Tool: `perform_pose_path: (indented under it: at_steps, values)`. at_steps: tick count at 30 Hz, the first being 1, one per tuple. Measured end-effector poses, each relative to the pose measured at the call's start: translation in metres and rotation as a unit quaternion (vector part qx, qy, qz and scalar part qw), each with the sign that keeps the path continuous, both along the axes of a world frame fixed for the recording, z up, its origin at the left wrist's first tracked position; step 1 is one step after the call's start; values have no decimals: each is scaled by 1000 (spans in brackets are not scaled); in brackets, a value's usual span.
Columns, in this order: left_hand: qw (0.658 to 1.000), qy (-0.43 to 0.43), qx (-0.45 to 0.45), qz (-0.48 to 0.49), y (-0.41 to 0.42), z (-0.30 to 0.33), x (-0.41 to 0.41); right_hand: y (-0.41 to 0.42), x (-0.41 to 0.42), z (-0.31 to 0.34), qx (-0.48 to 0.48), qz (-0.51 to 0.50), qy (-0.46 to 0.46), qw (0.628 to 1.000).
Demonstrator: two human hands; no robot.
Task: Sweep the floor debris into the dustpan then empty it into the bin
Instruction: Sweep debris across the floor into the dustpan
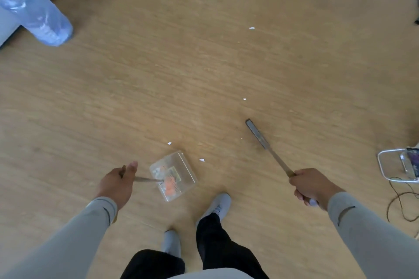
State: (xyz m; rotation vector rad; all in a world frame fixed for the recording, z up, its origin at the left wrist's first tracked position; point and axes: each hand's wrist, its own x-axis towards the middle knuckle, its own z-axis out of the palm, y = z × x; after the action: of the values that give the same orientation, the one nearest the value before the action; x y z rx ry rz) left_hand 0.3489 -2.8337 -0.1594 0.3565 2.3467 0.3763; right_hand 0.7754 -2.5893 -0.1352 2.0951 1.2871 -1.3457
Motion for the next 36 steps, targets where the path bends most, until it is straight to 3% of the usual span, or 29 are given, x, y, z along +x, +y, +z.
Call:
perform_pose_path:
  at_steps: [6,18,24,27,33,36]
  values:
    - [1000,-5,-11,-21,19,-36,-1,-21,-57,-37,-85,118,-26,989]
    - [998,-43,20,-36,-4,-50,-36,-143,-141,5,-105,126,24,986]
    - [996,-70,31,-51,-1,-53,-44,-151,-132,51,-119,-24,58,991]
    - [995,-79,39,-45,-4,-56,-45,-154,-132,70,-101,-36,54,993]
    - [995,-80,38,-51,-5,-55,-39,-153,-172,44,-75,41,4,996]
    - [995,-79,42,-51,-4,-54,-38,-167,-200,22,-105,156,-24,982]
